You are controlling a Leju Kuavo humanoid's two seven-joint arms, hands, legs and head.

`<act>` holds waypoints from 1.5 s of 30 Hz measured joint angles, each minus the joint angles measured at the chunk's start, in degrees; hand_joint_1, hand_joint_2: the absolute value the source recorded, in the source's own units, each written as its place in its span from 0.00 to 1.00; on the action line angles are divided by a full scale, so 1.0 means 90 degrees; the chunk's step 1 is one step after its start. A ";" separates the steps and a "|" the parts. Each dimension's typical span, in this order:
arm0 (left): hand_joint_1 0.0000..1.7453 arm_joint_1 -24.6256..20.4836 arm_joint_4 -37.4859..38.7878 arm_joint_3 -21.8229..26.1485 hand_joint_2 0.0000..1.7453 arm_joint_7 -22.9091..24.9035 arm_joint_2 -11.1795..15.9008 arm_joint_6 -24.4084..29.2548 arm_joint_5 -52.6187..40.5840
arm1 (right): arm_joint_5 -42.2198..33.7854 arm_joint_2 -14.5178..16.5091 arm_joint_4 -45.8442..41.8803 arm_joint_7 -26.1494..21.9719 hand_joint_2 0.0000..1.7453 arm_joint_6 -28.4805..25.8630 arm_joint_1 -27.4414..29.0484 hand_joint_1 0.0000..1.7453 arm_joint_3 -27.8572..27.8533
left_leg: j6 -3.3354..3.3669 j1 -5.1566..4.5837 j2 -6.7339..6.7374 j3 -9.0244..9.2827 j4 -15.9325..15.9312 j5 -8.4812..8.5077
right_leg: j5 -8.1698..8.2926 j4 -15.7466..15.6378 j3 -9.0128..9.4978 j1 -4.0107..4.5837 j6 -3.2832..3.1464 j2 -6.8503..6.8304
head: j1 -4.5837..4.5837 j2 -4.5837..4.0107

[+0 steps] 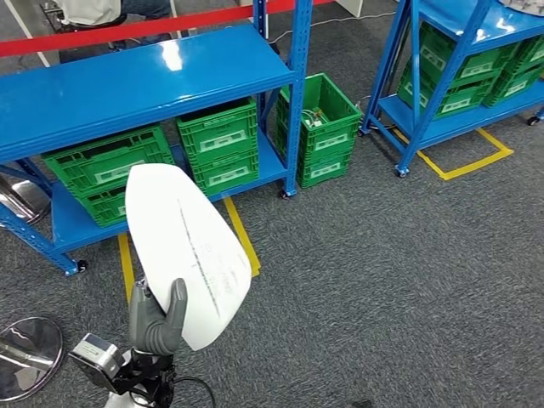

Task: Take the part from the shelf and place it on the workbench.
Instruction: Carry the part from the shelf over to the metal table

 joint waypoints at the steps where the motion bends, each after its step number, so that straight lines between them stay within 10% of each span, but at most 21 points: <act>1: 1.00 -0.0007 0.0005 -0.0004 1.00 -0.0003 -0.0016 -0.0001 0.0000 | 0.0001 -0.0014 0.0000 0.0002 1.00 0.0000 0.0009 0.00 -0.0001 | 0.0034 0.0014 0.0084 0.0004 -0.0029 0.0021 | -0.0104 0.0152 -0.0090 0.0013 0.0033 -0.0147 | 0.0023 0.0000; 3: 1.00 -0.0010 0.0019 -0.0006 1.00 -0.0007 -0.0036 -0.0001 0.0001 | 0.0006 -0.0027 0.0000 0.0009 1.00 -0.0001 0.0002 0.00 -0.0001 | 0.0074 0.0007 0.0268 -0.0002 -0.0052 0.0035 | -0.0490 0.0850 -0.0431 0.0028 0.0086 -0.0537 | 0.0073 0.0000; 6: 1.00 -0.0001 0.0051 -0.0005 1.00 -0.0011 -0.0026 0.0002 0.0004 | 0.0008 -0.0028 0.0000 0.0030 1.00 -0.0001 0.0003 0.00 -0.0002 | 0.0089 -0.0025 0.0559 -0.0014 -0.0050 0.0028 | -0.0800 0.1739 -0.0811 0.0005 0.0141 -0.0723 | 0.0091 0.0000; 12: 1.00 -0.0022 0.0067 -0.0027 1.00 -0.0027 -0.0027 0.0015 -0.0006 | 0.0015 -0.0037 0.0000 0.0046 1.00 0.0018 -0.0010 0.00 -0.0005 | 0.0004 -0.0096 0.0956 0.0027 -0.0023 -0.0012 | -0.0138 -0.0080 0.0276 0.0069 -0.0021 -0.1243 | 0.0084 0.0000; 14: 1.00 -0.0030 0.0067 -0.0054 1.00 -0.0029 -0.0027 0.0018 -0.0010 | 0.0018 -0.0037 0.0000 0.0051 1.00 0.0025 -0.0006 0.00 -0.0005 | -0.0056 -0.0105 0.1042 0.0034 -0.0013 -0.0027 | -0.0108 -0.0089 0.0261 0.0071 -0.0109 -0.1112 | 0.0083 0.0000; 16: 1.00 -0.0046 0.0067 -0.0089 1.00 -0.0032 -0.0026 0.0022 -0.0012 | 0.0016 -0.0039 0.0000 0.0069 1.00 0.0041 0.0010 0.00 -0.0007 | -0.0135 -0.0077 0.0818 -0.0015 0.0151 -0.0183 | -0.0067 -0.0110 0.0252 0.0044 -0.0185 -0.0980 | 0.0069 0.0000; 18: 1.00 -0.0055 0.0073 -0.0108 1.00 -0.0036 -0.0017 0.0027 -0.0015 | 0.0006 -0.0042 0.0000 0.0090 1.00 0.0064 -0.0004 0.00 -0.0010 | -0.0186 -0.0043 0.0463 -0.0275 0.0790 -0.0574 | -0.0038 -0.0120 0.0239 0.0027 -0.0240 -0.0835 | 0.0046 0.0000; 21: 1.00 -0.0057 0.0098 -0.0112 1.00 -0.0038 0.0007 0.0036 -0.0019 | -0.0004 -0.0049 0.0000 0.0127 1.00 0.0070 -0.0009 0.00 -0.0011 | -0.0196 -0.0029 0.0333 -0.0717 0.1777 -0.0905 | -0.0021 -0.0111 0.0219 0.0032 -0.0267 -0.0569 | 0.0046 0.0000; 25: 1.00 -0.0086 0.0106 -0.0115 1.00 -0.0038 0.0018 0.0042 -0.0021 | -0.0001 -0.0056 0.0000 0.0146 1.00 0.0064 0.0004 0.00 -0.0013 | -0.0123 -0.0004 0.0045 -0.0215 0.0607 -0.0121 | -0.0016 -0.0059 0.0208 0.0034 -0.0236 -0.0212 | 0.0049 0.0000; 29: 1.00 -0.0131 0.0112 -0.0125 1.00 -0.0033 0.0011 0.0043 -0.0027 | 0.0013 -0.0059 0.0000 0.0188 1.00 0.0046 -0.0004 0.00 -0.0013 | -0.0058 0.0000 -0.0107 -0.0035 0.0067 -0.0022 | 0.0050 -0.0030 0.0039 0.0003 -0.0071 0.0045 | 0.0052 0.0000; 32: 1.00 -0.0179 0.0114 -0.0154 1.00 -0.0032 -0.0023 0.0046 -0.0042 | 0.0043 -0.0080 -0.0001 0.0262 1.00 -0.0003 0.0016 0.00 -0.0013 | 0.0040 0.0022 0.0124 -0.0032 0.0004 0.0035 | -0.0167 0.0323 -0.0201 0.0013 0.0020 -0.0302 | 0.0103 0.0000; 36: 1.00 -0.0189 0.0120 -0.0168 1.00 -0.0030 -0.0026 0.0056 -0.0065 | 0.0075 -0.0090 -0.0002 0.0324 1.00 -0.0028 -0.0019 0.00 -0.0011 | 0.0073 -0.0002 0.0495 -0.0055 0.0002 0.0036 | -0.0787 0.1773 -0.0879 -0.0008 0.0096 -0.0715 | 0.0154 0.0000; 41: 1.00 -0.0211 0.0120 -0.0175 1.00 -0.0030 -0.0030 0.0056 -0.0069 | 0.0083 -0.0104 -0.0004 0.0337 1.00 -0.0032 -0.0027 0.00 -0.0012 | 0.0004 -0.0042 0.0833 -0.0025 0.0019 -0.0005 | -0.0116 0.0218 0.0052 0.0025 0.0049 -0.1116 | 0.0156 0.0000; 45: 1.00 -0.0228 0.0120 -0.0194 1.00 -0.0030 -0.0031 0.0056 -0.0069 | 0.0086 -0.0112 -0.0005 0.0338 1.00 -0.0036 -0.0021 0.00 -0.0012 | -0.0113 -0.0068 0.0993 0.0005 0.0041 -0.0042 | -0.0072 -0.0032 0.0172 0.0051 -0.0103 -0.1041 | 0.0146 0.0000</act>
